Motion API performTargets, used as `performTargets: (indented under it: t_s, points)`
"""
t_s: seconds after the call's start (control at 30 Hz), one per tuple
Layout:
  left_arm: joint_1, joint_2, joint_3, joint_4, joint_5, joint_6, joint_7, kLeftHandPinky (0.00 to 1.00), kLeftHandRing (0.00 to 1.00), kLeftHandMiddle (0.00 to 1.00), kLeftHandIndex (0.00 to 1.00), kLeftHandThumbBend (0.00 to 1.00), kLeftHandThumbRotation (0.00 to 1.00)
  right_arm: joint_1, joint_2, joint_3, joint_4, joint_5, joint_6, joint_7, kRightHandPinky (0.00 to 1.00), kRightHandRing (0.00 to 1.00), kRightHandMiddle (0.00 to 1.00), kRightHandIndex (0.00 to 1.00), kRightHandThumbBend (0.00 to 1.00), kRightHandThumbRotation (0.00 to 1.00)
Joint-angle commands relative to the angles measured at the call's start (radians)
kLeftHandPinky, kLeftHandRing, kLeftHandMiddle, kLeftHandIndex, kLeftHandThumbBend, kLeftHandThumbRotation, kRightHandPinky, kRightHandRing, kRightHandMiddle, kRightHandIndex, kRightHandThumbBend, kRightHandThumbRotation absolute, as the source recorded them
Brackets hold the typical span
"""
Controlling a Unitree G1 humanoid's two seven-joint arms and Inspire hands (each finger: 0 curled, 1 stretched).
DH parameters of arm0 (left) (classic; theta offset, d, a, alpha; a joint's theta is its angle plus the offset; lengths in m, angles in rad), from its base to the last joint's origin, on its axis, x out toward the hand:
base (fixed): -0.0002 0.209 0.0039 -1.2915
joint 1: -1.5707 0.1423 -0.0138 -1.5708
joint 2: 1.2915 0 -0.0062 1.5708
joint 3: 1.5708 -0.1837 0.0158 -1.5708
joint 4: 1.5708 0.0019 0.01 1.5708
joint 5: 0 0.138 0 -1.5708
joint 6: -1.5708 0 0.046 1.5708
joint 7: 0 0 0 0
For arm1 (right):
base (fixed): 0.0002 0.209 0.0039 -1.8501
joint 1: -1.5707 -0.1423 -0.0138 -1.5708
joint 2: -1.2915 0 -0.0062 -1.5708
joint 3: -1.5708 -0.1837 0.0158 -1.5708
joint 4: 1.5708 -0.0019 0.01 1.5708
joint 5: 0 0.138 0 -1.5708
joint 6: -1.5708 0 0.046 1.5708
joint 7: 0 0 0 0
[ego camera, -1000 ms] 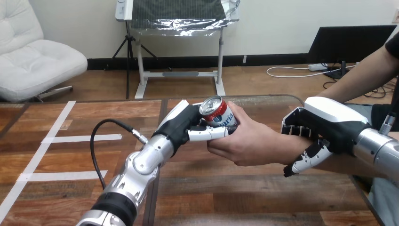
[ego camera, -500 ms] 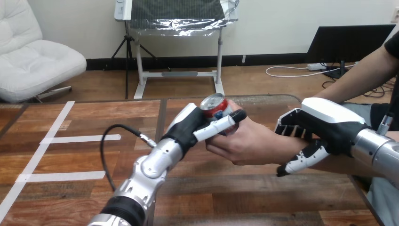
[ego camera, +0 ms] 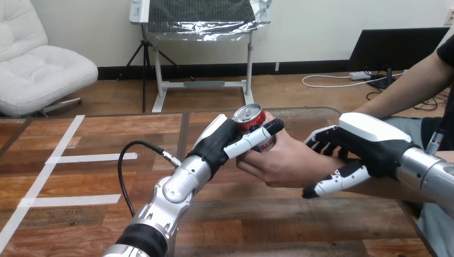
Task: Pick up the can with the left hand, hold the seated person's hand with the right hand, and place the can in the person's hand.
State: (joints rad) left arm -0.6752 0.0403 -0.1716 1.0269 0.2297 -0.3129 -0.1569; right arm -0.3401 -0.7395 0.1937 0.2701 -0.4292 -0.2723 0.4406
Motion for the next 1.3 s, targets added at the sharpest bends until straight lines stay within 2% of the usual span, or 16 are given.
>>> performTargets:
  t_s: [0.0,0.47,0.7,0.83,1.07,1.27]
  points:
    - [-0.013,0.009,-0.002,-0.054,0.003,-0.028,0.011,0.76,0.85,0.85,0.81,0.79,0.87,-0.005,0.035,0.003,-0.039,0.021,-0.003,0.004,0.56,0.69,0.71,0.72,0.85,0.53]
    - [0.006,0.021,0.002,-0.064,0.010,-0.020,0.033,0.78,0.85,0.85,0.80,0.81,0.87,0.002,0.036,-0.004,-0.038,0.021,-0.011,0.002,0.55,0.68,0.70,0.72,0.85,0.55]
    - [0.027,0.021,0.013,-0.081,0.000,-0.036,0.046,0.78,0.84,0.84,0.79,0.81,0.88,0.017,0.047,-0.015,-0.048,0.023,-0.005,-0.018,0.55,0.68,0.71,0.72,0.84,0.55]
    - [0.043,0.024,0.015,-0.096,0.001,-0.052,0.061,0.77,0.84,0.84,0.79,0.80,0.88,0.025,0.058,-0.027,-0.043,0.044,-0.008,-0.023,0.56,0.69,0.72,0.73,0.84,0.60]
    - [0.076,0.032,0.014,-0.132,0.013,-0.085,0.105,0.76,0.84,0.84,0.79,0.80,0.91,0.046,0.081,-0.053,-0.033,0.104,-0.028,-0.035,0.58,0.70,0.74,0.78,0.88,0.76]
    - [0.116,0.039,0.018,-0.184,0.020,-0.096,0.143,0.78,0.88,0.87,0.83,0.86,0.94,0.065,0.109,-0.083,-0.021,0.184,-0.054,-0.044,0.61,0.74,0.78,0.82,0.93,0.91]
